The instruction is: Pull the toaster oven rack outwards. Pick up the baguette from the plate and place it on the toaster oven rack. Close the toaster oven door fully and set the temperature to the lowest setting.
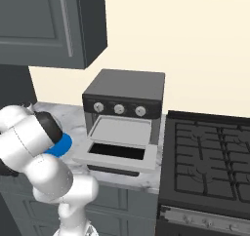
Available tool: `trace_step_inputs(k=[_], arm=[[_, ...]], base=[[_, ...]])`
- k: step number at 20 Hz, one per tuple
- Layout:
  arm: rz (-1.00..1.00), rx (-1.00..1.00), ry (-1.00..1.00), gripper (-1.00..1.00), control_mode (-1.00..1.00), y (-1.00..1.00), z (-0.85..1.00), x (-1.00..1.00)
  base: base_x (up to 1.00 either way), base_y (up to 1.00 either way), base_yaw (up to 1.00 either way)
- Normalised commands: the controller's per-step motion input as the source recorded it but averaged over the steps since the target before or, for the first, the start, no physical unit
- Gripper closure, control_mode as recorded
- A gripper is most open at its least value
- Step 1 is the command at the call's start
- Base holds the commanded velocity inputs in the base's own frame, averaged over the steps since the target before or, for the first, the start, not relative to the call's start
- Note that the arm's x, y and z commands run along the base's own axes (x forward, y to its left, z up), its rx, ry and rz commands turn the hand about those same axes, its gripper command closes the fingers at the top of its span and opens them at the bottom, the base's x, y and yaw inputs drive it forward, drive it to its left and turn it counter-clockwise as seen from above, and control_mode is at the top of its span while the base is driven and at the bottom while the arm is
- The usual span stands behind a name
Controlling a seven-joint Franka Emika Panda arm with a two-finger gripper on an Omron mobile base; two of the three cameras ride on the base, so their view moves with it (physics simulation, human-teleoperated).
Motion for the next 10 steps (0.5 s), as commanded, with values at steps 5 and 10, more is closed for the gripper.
trace_step_inputs(k=[5,10], arm=[[0.0,-0.01,0.0,-1.0,-1.0,0.13,-0.27,0.19],[0.0,-0.07,0.01,-1.0,-1.0,0.07,-0.45,0.04]], base=[[0.0,0.0,0.0],[0.0,0.0,0.0]])
